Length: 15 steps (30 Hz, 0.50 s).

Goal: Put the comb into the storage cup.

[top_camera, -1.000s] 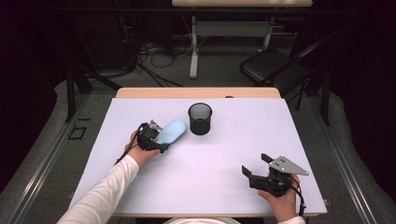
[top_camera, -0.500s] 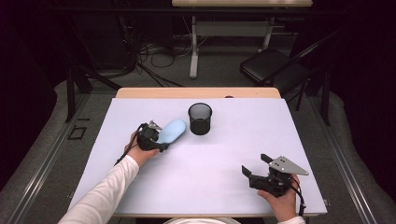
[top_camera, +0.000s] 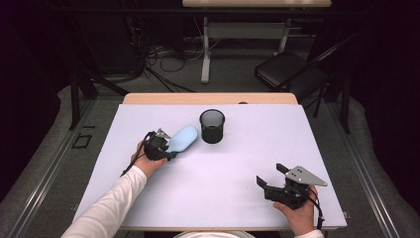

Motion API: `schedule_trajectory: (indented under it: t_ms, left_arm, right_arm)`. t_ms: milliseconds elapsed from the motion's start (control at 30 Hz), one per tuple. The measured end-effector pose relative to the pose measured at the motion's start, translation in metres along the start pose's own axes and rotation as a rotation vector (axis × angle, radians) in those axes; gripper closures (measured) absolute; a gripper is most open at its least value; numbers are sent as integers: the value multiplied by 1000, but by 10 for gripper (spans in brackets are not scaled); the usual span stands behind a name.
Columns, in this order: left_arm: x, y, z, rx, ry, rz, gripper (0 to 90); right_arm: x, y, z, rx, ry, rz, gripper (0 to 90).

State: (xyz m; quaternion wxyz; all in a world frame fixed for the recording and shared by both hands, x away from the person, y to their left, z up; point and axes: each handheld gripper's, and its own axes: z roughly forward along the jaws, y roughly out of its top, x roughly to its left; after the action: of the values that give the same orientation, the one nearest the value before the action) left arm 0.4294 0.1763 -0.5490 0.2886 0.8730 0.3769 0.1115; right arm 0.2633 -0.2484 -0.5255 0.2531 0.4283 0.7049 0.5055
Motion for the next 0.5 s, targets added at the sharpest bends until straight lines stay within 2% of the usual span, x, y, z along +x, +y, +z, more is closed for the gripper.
schedule_trajectory:
  t_ms: [200, 333, 500]
  left_arm:
    - [-2, -4, 0, -35, 5, -2, 666]
    - [-3, -5, 0, -36, 9, 14, 677]
    - [-3, -5, 0, -37, 9, 14, 681]
  right_arm:
    - [0, 0, 0, 2, 2, 4, 140]
    - [0, 0, 0, 0, 2, 1, 140]
    - [0, 0, 1, 2, 3, 2, 140]
